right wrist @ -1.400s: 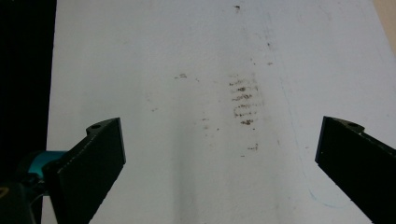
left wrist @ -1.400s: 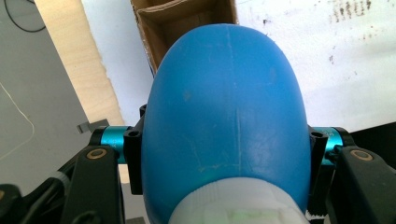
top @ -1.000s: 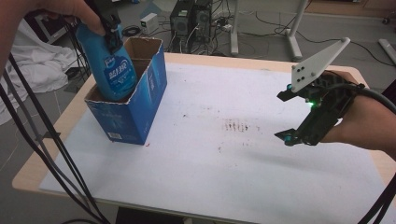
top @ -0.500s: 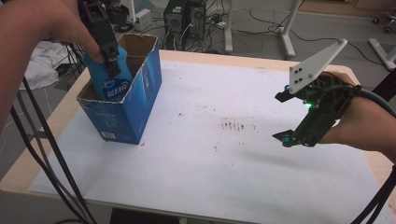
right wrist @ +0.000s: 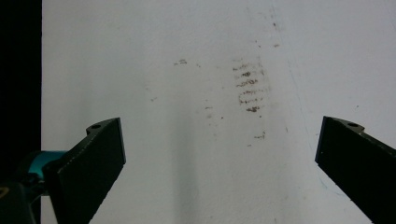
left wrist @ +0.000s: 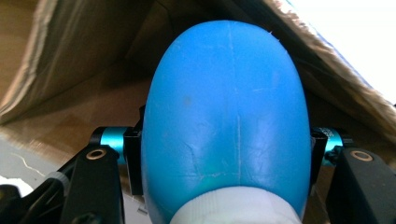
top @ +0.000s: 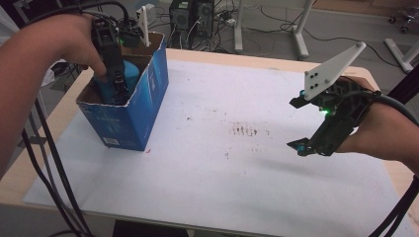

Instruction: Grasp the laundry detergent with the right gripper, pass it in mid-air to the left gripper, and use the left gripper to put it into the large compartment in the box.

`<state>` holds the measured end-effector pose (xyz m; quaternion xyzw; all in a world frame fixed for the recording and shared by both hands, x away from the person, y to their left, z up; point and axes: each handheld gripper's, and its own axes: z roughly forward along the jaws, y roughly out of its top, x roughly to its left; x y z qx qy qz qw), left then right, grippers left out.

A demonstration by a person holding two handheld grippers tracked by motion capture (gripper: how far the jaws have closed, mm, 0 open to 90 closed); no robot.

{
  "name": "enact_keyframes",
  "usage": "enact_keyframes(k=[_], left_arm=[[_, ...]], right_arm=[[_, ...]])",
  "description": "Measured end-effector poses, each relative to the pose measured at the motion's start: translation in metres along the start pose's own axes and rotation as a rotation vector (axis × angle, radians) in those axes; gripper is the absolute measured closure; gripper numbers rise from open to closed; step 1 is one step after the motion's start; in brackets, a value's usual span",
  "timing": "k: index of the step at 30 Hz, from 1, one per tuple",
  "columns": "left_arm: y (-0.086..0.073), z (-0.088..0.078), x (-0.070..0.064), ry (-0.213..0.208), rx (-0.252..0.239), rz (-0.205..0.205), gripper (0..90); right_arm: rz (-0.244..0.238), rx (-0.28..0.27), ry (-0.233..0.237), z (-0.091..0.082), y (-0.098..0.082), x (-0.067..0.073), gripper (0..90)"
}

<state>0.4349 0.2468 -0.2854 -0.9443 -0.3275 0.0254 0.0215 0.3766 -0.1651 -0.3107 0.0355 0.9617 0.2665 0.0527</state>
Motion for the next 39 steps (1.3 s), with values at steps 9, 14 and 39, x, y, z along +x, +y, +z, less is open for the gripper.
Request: enact_keyframes(k=[9,14,39], left_arm=[[0.001,0.014,0.002,-0.013,-0.002,0.008,38.6],[0.003,0.015,0.003,-0.016,0.004,0.001,38.4],[0.000,-0.028,0.000,-0.016,-0.012,-0.049,23.4]], right_arm=[[0.013,0.007,0.007,0.004,-0.002,-0.001,0.9],[0.013,0.005,0.009,0.005,-0.003,-0.001,0.8],[0.015,-0.007,0.016,0.002,-0.006,-0.001,0.9]])
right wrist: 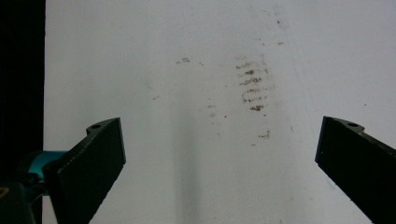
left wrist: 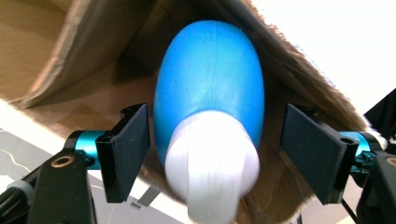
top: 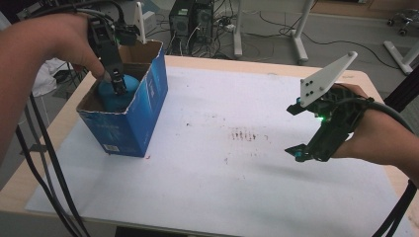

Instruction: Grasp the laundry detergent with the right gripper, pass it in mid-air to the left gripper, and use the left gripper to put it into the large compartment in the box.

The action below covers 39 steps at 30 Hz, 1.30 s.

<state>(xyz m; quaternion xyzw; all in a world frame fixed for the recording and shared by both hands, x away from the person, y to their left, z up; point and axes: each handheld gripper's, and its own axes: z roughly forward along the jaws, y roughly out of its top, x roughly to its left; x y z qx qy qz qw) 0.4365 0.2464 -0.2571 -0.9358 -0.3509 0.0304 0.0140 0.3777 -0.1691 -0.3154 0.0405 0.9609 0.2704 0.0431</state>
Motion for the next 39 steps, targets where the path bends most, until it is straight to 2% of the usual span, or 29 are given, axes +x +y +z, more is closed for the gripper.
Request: enact_keyframes(k=[5,8,11,13,17,18,19,20,22,29,35,39], left_arm=[[0.000,-0.016,-0.005,0.022,-0.005,0.006,21.9],[0.001,-0.034,-0.011,0.038,-0.017,0.033,21.1],[0.003,-0.041,-0.014,0.049,-0.022,0.047,19.5],[0.007,-0.052,-0.023,0.054,-0.023,0.079,19.4],[0.015,-0.058,-0.034,0.047,-0.023,0.134,17.4],[0.018,-0.059,-0.039,0.043,-0.022,0.154,16.4],[0.018,-0.059,-0.039,0.043,-0.022,0.154,15.9],[0.023,-0.060,-0.043,0.036,-0.016,0.182,15.8],[0.029,-0.060,-0.050,0.045,-0.015,0.198,15.0],[0.051,-0.053,-0.074,0.010,-0.029,0.311,7.8],[0.067,-0.044,-0.087,-0.002,-0.022,0.396,4.8],[0.075,-0.037,-0.094,-0.001,-0.018,0.471,3.3]], right_arm=[[-0.003,0.000,0.002,-0.004,-0.001,-0.004,0.9],[0.001,0.003,0.002,-0.008,0.000,-0.006,0.9],[-0.004,0.001,0.003,-0.010,0.000,-0.008,0.9],[-0.010,0.006,0.003,-0.014,0.002,-0.011,0.9],[-0.006,0.021,0.009,-0.019,0.004,-0.015,0.9],[-0.008,0.023,0.011,-0.020,0.004,-0.016,0.9],[-0.008,0.023,0.011,-0.020,0.004,-0.016,0.9],[-0.005,0.029,0.019,-0.023,0.005,-0.019,0.9],[-0.006,0.039,0.025,-0.025,0.005,-0.022,0.9],[-0.003,0.131,0.031,-0.026,0.005,-0.037,0.9],[-0.017,0.181,0.034,-0.030,0.010,-0.047,0.9],[-0.031,0.216,0.025,-0.033,0.014,-0.053,0.9]])
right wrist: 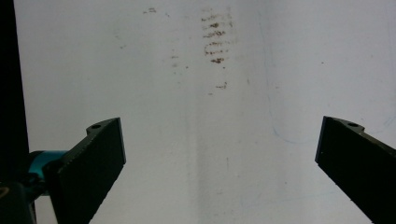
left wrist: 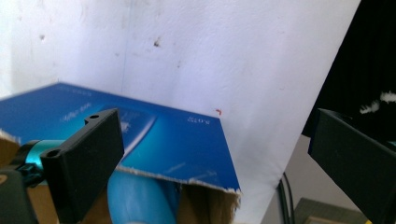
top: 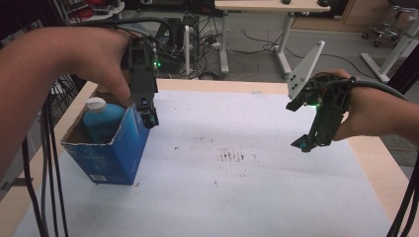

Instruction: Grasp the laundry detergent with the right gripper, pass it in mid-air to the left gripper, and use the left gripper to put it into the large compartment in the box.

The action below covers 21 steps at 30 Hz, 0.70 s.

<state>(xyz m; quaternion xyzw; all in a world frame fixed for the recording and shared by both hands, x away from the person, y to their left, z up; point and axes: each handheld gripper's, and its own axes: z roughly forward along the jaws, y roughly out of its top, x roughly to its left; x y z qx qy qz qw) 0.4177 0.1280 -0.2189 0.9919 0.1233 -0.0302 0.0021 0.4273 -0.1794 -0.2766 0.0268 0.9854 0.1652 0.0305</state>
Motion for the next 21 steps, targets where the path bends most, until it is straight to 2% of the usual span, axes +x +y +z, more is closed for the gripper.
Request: enact_keyframes(k=[2,3,6,8,13,21], left_arm=[[0.004,0.004,0.000,-0.001,0.014,0.002,1.6],[0.007,0.006,0.001,0.002,0.018,0.015,1.6],[0.011,0.009,0.000,-0.006,0.010,0.027,1.6],[0.018,0.015,-0.001,-0.011,-0.002,0.064,1.6],[0.025,0.021,-0.003,-0.007,0.010,0.096,1.6],[0.027,0.024,-0.002,-0.006,0.015,0.098,1.6]], right_arm=[[-0.008,0.014,0.002,-0.001,0.001,-0.002,0.9],[-0.013,0.026,-0.001,-0.001,0.001,-0.003,0.9],[-0.016,0.046,0.003,-0.001,0.002,-0.007,0.9],[-0.020,0.055,0.005,-0.001,0.002,-0.009,0.9],[-0.018,0.074,0.010,0.002,0.001,-0.013,0.9],[-0.010,0.101,0.021,0.006,-0.002,-0.015,0.9]])
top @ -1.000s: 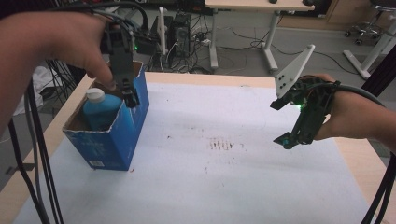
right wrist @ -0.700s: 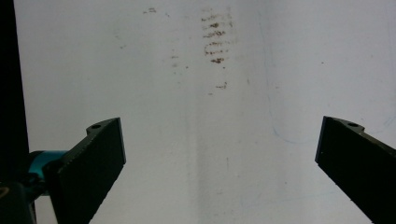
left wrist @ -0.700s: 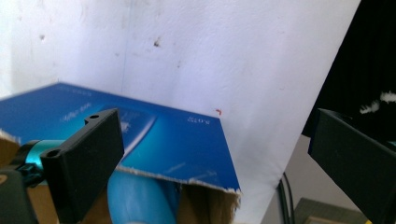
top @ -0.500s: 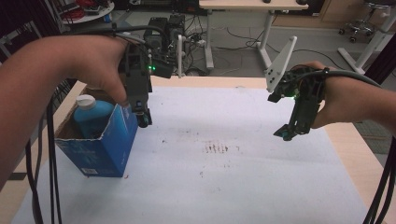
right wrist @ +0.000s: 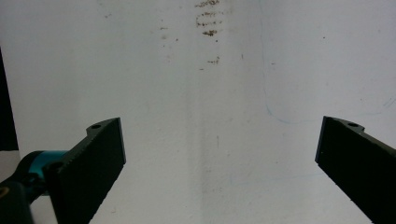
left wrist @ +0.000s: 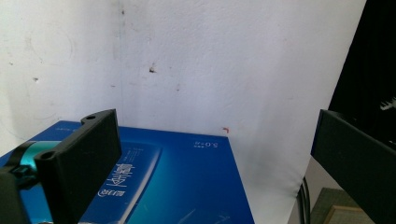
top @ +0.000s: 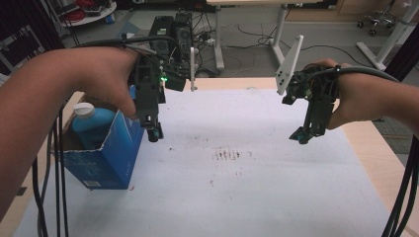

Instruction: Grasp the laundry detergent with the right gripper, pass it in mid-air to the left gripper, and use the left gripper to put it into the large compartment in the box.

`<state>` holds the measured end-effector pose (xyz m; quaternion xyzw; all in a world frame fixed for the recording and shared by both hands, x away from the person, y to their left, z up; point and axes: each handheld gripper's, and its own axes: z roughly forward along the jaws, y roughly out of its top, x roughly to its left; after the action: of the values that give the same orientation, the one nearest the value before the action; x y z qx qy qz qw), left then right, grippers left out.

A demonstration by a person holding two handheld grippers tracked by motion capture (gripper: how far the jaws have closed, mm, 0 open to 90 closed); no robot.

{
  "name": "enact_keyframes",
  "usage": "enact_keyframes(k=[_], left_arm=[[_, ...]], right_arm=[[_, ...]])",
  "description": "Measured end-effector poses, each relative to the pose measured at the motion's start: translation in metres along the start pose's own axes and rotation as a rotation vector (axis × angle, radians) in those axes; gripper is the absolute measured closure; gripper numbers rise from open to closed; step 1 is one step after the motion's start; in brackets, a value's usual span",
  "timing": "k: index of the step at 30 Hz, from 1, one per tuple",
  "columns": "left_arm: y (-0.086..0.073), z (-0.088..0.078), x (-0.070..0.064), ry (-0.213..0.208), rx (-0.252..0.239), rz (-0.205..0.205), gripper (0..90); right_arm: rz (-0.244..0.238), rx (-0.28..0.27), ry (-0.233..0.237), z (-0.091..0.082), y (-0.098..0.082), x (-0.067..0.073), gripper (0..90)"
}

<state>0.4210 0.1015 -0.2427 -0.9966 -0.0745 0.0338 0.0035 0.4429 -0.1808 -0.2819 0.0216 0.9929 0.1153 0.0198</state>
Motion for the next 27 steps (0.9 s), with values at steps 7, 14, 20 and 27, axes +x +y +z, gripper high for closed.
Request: enact_keyframes(k=[7,14,20,27], left_arm=[[0.0023,0.0011,-0.0007,0.004,-0.001,0.016,1.6],[0.0018,0.0008,-0.0001,0.001,-0.004,0.011,1.6],[0.0031,0.0013,0.0006,0.001,0.003,0.012,1.6],[0.0037,0.0024,0.0013,-0.001,0.004,0.007,1.6]], right_arm=[[-0.009,0.020,0.002,0.0002,-0.0018,0.0028,0.9],[-0.002,0.028,0.000,-0.0009,-0.0054,0.0032,0.9],[-0.006,0.028,-0.003,-0.0007,-0.0060,0.0027,0.9],[-0.008,0.027,-0.014,-0.0016,-0.0054,0.0039,0.9]])
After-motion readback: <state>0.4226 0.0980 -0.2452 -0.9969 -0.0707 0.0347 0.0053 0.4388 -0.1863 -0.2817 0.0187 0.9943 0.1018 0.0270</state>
